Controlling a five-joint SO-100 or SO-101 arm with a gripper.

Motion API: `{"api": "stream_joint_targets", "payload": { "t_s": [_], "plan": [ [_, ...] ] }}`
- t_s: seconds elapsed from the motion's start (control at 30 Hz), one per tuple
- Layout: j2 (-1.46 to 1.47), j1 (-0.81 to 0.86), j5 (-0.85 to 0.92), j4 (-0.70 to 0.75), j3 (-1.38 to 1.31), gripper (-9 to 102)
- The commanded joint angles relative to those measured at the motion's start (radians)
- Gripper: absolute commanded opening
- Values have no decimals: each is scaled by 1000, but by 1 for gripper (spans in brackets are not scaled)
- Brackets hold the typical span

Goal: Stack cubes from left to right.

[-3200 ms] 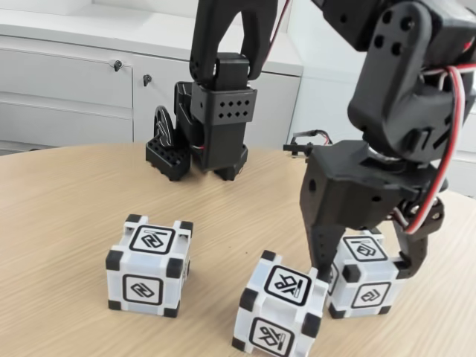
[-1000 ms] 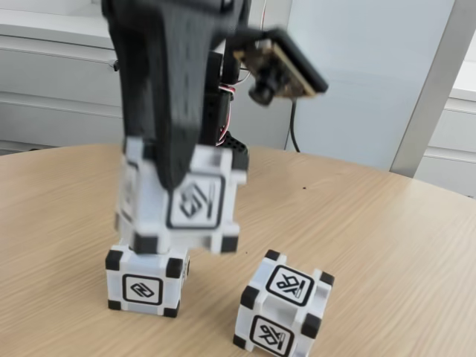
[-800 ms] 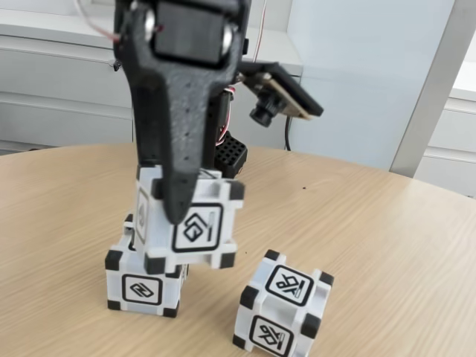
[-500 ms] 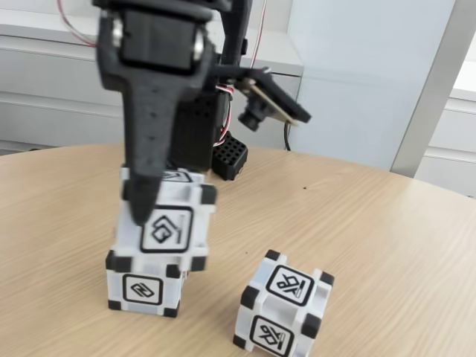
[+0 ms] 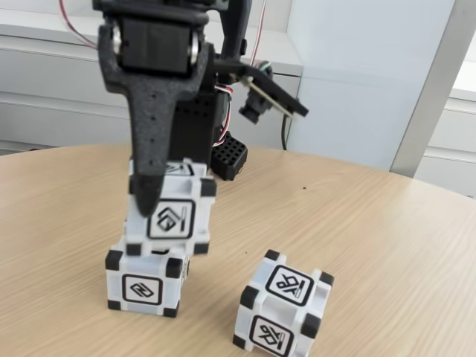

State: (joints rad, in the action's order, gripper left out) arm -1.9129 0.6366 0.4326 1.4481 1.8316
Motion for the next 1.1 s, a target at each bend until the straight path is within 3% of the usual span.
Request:
{"api": "stream_joint_targets", "payload": {
  "t_s": [0.0,0.73,1.07],
  "plan": [
    [-44,8,8,48,-15,12],
    [-26,91,38,43,-8,14],
    [-26,91,54,43,-8,33]
  ]
}}
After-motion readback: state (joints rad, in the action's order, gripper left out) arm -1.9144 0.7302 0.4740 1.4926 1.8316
